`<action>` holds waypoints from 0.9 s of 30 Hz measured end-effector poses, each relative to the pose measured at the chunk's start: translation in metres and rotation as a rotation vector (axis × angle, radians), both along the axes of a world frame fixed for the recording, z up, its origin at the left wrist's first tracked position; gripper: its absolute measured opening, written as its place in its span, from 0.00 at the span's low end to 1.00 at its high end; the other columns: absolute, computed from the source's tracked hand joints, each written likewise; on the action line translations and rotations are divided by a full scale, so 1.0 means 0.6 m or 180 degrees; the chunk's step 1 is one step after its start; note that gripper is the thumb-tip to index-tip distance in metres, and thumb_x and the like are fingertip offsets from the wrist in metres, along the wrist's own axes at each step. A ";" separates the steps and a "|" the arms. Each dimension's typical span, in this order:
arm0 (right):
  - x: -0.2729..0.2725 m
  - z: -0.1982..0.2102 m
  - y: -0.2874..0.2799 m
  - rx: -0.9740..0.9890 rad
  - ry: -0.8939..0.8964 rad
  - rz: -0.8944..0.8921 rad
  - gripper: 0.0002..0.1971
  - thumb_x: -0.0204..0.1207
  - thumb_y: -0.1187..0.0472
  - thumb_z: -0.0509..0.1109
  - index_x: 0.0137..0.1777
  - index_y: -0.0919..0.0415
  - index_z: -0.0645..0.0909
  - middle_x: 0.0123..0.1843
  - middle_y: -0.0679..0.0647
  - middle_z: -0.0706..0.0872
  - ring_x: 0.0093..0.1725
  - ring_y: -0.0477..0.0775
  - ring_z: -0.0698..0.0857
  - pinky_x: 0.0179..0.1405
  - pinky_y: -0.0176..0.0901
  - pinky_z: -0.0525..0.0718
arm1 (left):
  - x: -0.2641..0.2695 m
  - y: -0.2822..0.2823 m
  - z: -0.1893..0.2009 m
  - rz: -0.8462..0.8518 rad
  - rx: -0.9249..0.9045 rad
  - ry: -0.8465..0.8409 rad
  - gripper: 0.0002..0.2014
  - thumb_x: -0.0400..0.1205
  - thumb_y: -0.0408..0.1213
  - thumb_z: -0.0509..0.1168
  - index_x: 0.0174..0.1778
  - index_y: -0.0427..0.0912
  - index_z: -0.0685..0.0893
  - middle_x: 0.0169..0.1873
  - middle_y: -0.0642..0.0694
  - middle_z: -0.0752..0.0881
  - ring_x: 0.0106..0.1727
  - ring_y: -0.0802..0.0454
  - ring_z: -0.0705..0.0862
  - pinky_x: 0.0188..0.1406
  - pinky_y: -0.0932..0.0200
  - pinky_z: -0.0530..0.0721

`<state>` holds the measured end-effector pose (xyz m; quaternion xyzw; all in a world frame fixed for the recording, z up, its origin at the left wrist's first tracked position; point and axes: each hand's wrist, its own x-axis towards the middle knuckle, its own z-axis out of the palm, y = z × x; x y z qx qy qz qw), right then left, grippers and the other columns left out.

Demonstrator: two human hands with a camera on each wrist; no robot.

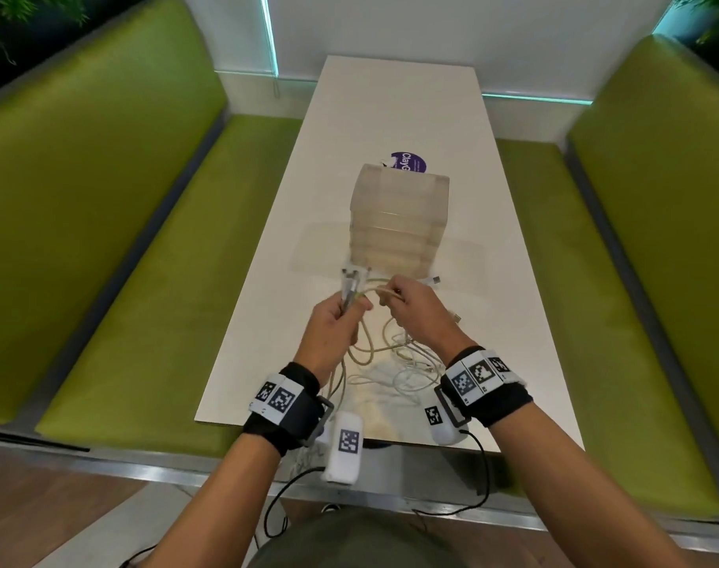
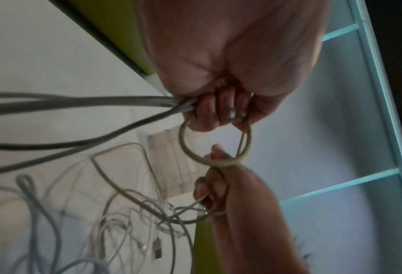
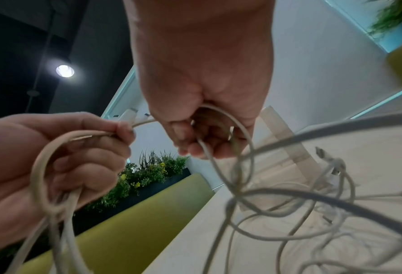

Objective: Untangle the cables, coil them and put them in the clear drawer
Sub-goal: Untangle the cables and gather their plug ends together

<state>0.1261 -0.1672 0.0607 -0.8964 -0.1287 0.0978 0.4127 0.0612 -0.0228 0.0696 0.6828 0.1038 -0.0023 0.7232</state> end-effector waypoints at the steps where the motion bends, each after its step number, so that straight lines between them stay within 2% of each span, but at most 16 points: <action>1: -0.002 -0.005 -0.003 -0.0017 -0.0029 0.0034 0.12 0.83 0.52 0.62 0.41 0.58 0.77 0.36 0.51 0.85 0.35 0.55 0.82 0.35 0.49 0.78 | 0.004 0.010 0.003 0.0208 -0.0180 -0.0017 0.09 0.84 0.32 0.61 0.38 0.39 0.81 0.19 0.54 0.66 0.21 0.57 0.63 0.23 0.62 0.64; 4: -0.007 -0.020 -0.016 -0.0093 -0.0013 0.0135 0.12 0.82 0.52 0.64 0.40 0.57 0.76 0.35 0.53 0.83 0.35 0.55 0.81 0.35 0.47 0.77 | 0.014 0.048 0.016 0.0778 -0.0732 -0.0110 0.11 0.84 0.30 0.59 0.36 0.42 0.78 0.16 0.56 0.67 0.19 0.59 0.64 0.20 0.65 0.64; 6: -0.002 -0.037 -0.029 -0.0394 -0.0136 0.0247 0.11 0.82 0.55 0.64 0.41 0.60 0.77 0.36 0.54 0.84 0.36 0.56 0.81 0.37 0.50 0.77 | 0.017 0.073 0.027 0.1114 -0.0994 -0.0254 0.12 0.84 0.28 0.58 0.35 0.42 0.76 0.16 0.56 0.66 0.18 0.60 0.63 0.18 0.66 0.63; 9: 0.006 -0.059 -0.051 -0.0497 -0.0078 0.0260 0.09 0.82 0.60 0.63 0.42 0.62 0.79 0.36 0.49 0.85 0.38 0.53 0.81 0.42 0.53 0.80 | 0.022 0.109 0.044 0.1644 -0.1232 -0.0405 0.10 0.83 0.28 0.60 0.35 0.42 0.76 0.17 0.55 0.68 0.20 0.58 0.64 0.19 0.65 0.63; 11: 0.005 -0.060 -0.057 -0.0254 -0.0078 0.0299 0.09 0.83 0.62 0.62 0.46 0.63 0.83 0.36 0.46 0.83 0.38 0.48 0.80 0.42 0.42 0.77 | 0.024 0.127 0.045 0.1819 -0.1178 -0.0468 0.09 0.83 0.29 0.60 0.36 0.42 0.77 0.17 0.56 0.68 0.21 0.57 0.63 0.19 0.64 0.63; 12: 0.002 -0.054 -0.055 -0.0116 -0.0103 0.0343 0.10 0.83 0.63 0.62 0.49 0.63 0.85 0.38 0.47 0.84 0.38 0.46 0.80 0.42 0.37 0.76 | 0.024 0.131 0.040 0.1797 -0.1042 -0.0448 0.10 0.83 0.30 0.60 0.36 0.42 0.78 0.17 0.56 0.67 0.20 0.58 0.63 0.19 0.65 0.63; 15: -0.009 -0.037 -0.036 0.0252 -0.0374 0.0682 0.10 0.82 0.64 0.64 0.52 0.63 0.87 0.43 0.53 0.88 0.39 0.42 0.80 0.43 0.33 0.77 | 0.016 0.111 0.010 0.1274 -0.0277 -0.0205 0.09 0.84 0.32 0.62 0.39 0.42 0.82 0.20 0.56 0.67 0.20 0.60 0.63 0.21 0.65 0.65; 17: -0.013 -0.032 -0.020 0.0167 -0.0667 0.0928 0.11 0.81 0.62 0.64 0.52 0.61 0.88 0.44 0.52 0.89 0.40 0.44 0.77 0.47 0.29 0.74 | 0.006 0.080 -0.007 0.0863 0.0124 -0.0029 0.07 0.83 0.34 0.63 0.44 0.35 0.83 0.22 0.53 0.67 0.20 0.60 0.64 0.23 0.62 0.65; 19: -0.015 -0.028 -0.006 -0.0013 -0.0896 0.1085 0.11 0.79 0.61 0.65 0.53 0.59 0.89 0.42 0.50 0.87 0.43 0.45 0.73 0.46 0.29 0.69 | 0.001 0.053 -0.021 0.0580 0.0228 0.0038 0.10 0.83 0.35 0.65 0.47 0.28 0.80 0.23 0.51 0.66 0.20 0.59 0.64 0.23 0.60 0.64; 21: -0.017 -0.027 0.001 -0.0096 -0.1044 0.1189 0.11 0.78 0.62 0.65 0.54 0.59 0.89 0.39 0.53 0.86 0.42 0.49 0.74 0.46 0.38 0.70 | -0.001 0.038 -0.027 0.0363 0.0364 0.0038 0.09 0.83 0.37 0.65 0.43 0.34 0.79 0.22 0.52 0.67 0.20 0.59 0.64 0.23 0.59 0.64; 22: -0.018 -0.026 0.002 -0.0092 -0.1046 0.1196 0.11 0.78 0.65 0.66 0.54 0.59 0.88 0.39 0.53 0.85 0.42 0.50 0.74 0.46 0.40 0.70 | -0.002 0.035 -0.027 0.0260 0.0440 0.0019 0.09 0.83 0.38 0.65 0.41 0.37 0.78 0.22 0.53 0.67 0.21 0.58 0.64 0.24 0.59 0.64; 24: -0.018 -0.024 -0.001 -0.0055 -0.0939 0.1145 0.12 0.78 0.69 0.65 0.55 0.60 0.87 0.40 0.50 0.84 0.43 0.50 0.74 0.47 0.36 0.69 | -0.004 0.036 -0.027 0.0037 0.0477 0.0001 0.09 0.83 0.40 0.65 0.40 0.39 0.79 0.22 0.54 0.68 0.21 0.59 0.64 0.24 0.59 0.65; 27: -0.016 -0.020 -0.005 0.0007 -0.0956 0.1088 0.11 0.79 0.65 0.62 0.51 0.62 0.86 0.36 0.39 0.79 0.41 0.49 0.73 0.44 0.37 0.67 | -0.007 0.039 -0.020 -0.0393 0.0540 -0.0088 0.07 0.81 0.40 0.67 0.42 0.41 0.83 0.24 0.55 0.71 0.23 0.61 0.66 0.25 0.64 0.67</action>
